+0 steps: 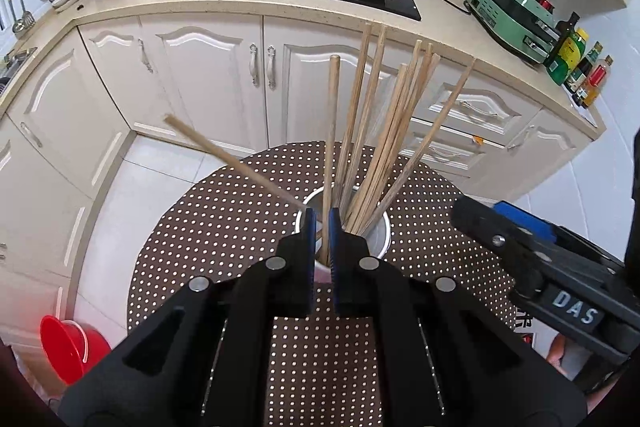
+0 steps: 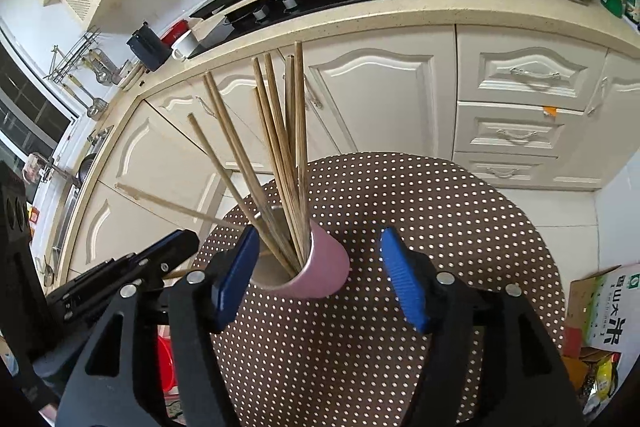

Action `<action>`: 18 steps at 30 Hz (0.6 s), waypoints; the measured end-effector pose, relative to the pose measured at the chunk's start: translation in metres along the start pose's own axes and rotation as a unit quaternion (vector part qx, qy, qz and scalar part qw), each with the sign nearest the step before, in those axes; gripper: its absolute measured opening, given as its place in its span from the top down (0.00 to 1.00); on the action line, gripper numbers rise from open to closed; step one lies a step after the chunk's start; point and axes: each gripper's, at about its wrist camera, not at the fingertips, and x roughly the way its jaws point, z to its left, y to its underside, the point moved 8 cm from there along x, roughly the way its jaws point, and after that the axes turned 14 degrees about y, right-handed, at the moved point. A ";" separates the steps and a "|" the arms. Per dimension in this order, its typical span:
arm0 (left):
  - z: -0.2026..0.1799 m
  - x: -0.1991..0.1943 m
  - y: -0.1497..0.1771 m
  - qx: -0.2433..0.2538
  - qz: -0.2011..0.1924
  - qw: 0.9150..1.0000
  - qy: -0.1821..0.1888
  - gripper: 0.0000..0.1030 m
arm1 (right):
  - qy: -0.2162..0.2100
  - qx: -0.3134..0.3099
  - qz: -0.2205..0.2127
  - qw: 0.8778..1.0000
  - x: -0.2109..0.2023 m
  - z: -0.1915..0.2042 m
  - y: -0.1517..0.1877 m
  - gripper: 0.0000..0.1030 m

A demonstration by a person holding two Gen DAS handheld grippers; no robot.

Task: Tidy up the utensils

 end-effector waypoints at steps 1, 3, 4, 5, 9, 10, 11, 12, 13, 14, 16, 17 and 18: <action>0.000 -0.003 0.002 0.000 -0.001 1.000 -0.003 0.93 | 0.001 -0.002 -0.004 1.000 -0.005 -0.001 0.002 0.37; -0.001 -0.009 0.006 -0.001 -0.003 1.000 -0.006 0.93 | 0.003 -0.007 -0.010 1.000 -0.013 -0.002 0.004 0.34; -0.002 -0.012 0.007 -0.001 -0.004 1.000 -0.006 0.93 | 0.004 -0.010 -0.013 1.000 -0.017 -0.002 0.006 0.33; -0.003 -0.016 0.009 -0.001 -0.006 1.000 -0.006 0.93 | 0.005 -0.013 -0.018 1.000 -0.023 -0.002 0.008 0.31; -0.009 -0.033 0.019 0.002 -0.014 1.000 -0.017 0.93 | 0.006 -0.022 -0.035 0.999 -0.043 -0.002 0.015 0.27; -0.011 -0.038 0.023 0.001 -0.016 1.000 -0.018 0.93 | 0.007 -0.024 -0.038 0.999 -0.048 -0.002 0.017 0.25; -0.012 -0.042 0.026 0.001 -0.017 1.000 -0.018 0.93 | 0.008 -0.027 -0.044 0.999 -0.054 -0.001 0.019 0.23; -0.014 -0.047 0.030 0.001 -0.018 1.000 -0.019 0.93 | 0.008 -0.029 -0.049 0.998 -0.059 -0.001 0.021 0.21; -0.016 -0.052 0.034 0.001 -0.019 1.000 -0.021 0.89 | 0.008 -0.032 -0.053 0.998 -0.064 -0.001 0.023 0.21; -0.017 -0.056 0.037 0.002 -0.022 1.000 -0.022 0.79 | 0.008 -0.036 -0.058 0.998 -0.070 0.000 0.026 0.20; -0.021 -0.068 0.042 0.003 -0.034 0.999 -0.022 0.53 | 0.008 -0.041 -0.065 0.997 -0.080 0.001 0.031 0.19; -0.024 -0.076 0.045 0.003 -0.046 0.999 -0.022 0.49 | 0.006 -0.044 -0.070 0.997 -0.087 0.001 0.034 0.19; -0.025 -0.082 0.048 0.005 -0.052 0.998 -0.023 0.49 | 0.005 -0.045 -0.074 0.996 -0.092 0.000 0.037 0.18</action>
